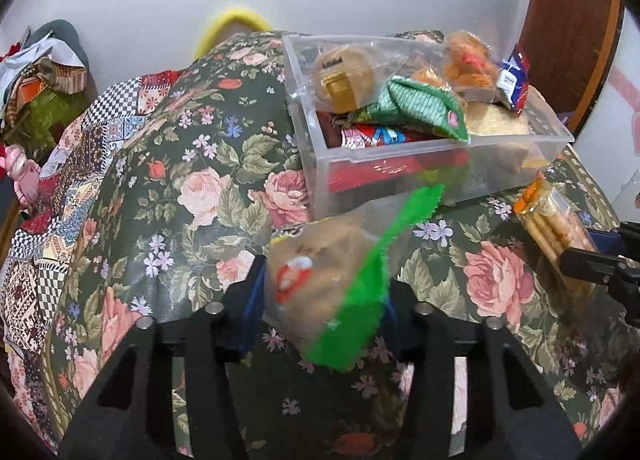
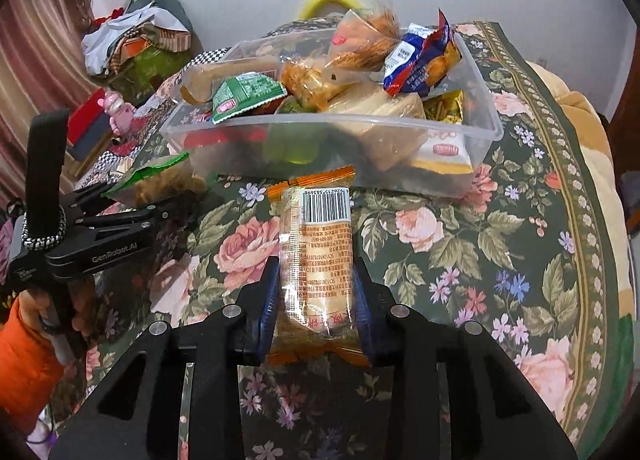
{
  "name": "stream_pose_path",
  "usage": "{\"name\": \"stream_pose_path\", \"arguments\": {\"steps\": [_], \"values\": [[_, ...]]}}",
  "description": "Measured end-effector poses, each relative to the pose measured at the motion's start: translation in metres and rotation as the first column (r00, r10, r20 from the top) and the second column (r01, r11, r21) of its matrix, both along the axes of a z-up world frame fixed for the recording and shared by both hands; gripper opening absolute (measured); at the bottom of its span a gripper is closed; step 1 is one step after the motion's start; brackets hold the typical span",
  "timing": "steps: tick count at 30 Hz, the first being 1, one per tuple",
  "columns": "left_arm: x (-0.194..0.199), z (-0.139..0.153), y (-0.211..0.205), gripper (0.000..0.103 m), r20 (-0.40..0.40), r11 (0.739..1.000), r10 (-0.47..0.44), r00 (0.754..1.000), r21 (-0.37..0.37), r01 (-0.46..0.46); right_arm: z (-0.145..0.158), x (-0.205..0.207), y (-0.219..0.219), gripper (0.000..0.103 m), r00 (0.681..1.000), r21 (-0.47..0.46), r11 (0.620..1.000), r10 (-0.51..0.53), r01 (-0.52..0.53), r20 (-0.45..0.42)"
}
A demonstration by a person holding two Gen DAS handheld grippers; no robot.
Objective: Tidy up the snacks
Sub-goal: 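Grasp the green-edged bread bag with the left gripper while the right gripper grasps the wafer pack, then drop the bread bag and wafer pack into the clear box, open both grippers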
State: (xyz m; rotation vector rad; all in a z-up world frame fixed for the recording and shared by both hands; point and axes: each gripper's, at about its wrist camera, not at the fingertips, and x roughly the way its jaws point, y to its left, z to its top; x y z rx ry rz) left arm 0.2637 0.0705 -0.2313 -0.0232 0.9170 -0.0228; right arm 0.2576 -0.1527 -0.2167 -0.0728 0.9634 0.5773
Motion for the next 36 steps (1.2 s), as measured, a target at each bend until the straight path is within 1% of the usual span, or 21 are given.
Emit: {"name": "stream_pose_path", "arguments": {"steps": [5,11,19,24,26,28,32,36], "values": [[-0.012,0.017,0.002,0.046,0.026,1.000,-0.002,1.000,-0.020,0.003,0.007,-0.001,-0.003,0.031,1.000,0.023,1.000,-0.005,0.005,0.020],[-0.027,0.052,0.000,0.046,0.068,0.998,-0.020,0.997,-0.065,0.025,0.025,-0.001,-0.013,0.031,0.998,0.051,0.998,-0.024,0.021,0.060],[-0.022,0.097,-0.012,0.046,0.151,0.994,-0.041,0.988,-0.096,0.056,0.056,0.012,-0.020,0.031,0.989,0.094,0.995,-0.052,0.039,0.137],[0.000,0.120,-0.020,0.046,0.196,0.991,-0.056,0.979,-0.107,0.078,0.076,0.024,-0.011,0.031,0.980,0.114,0.993,-0.051,0.029,0.194],[0.010,0.125,-0.023,0.046,0.206,0.989,-0.058,0.977,-0.118,0.084,0.084,0.032,-0.002,0.031,0.973,0.107,0.994,-0.050,0.026,0.227],[0.023,0.128,-0.024,0.046,0.208,0.988,-0.054,0.977,-0.133,0.083,0.089,0.040,0.004,0.031,0.970,0.113,0.993,-0.046,0.019,0.238],[0.055,0.122,-0.025,0.046,0.189,0.986,-0.040,0.981,-0.150,0.069,0.091,0.060,0.018,0.031,0.968,0.115,0.993,-0.046,0.018,0.247],[0.082,0.109,-0.020,0.046,0.147,0.980,-0.032,0.989,-0.189,0.060,0.084,0.079,0.029,0.031,0.973,0.108,0.994,-0.045,0.020,0.228]]}}
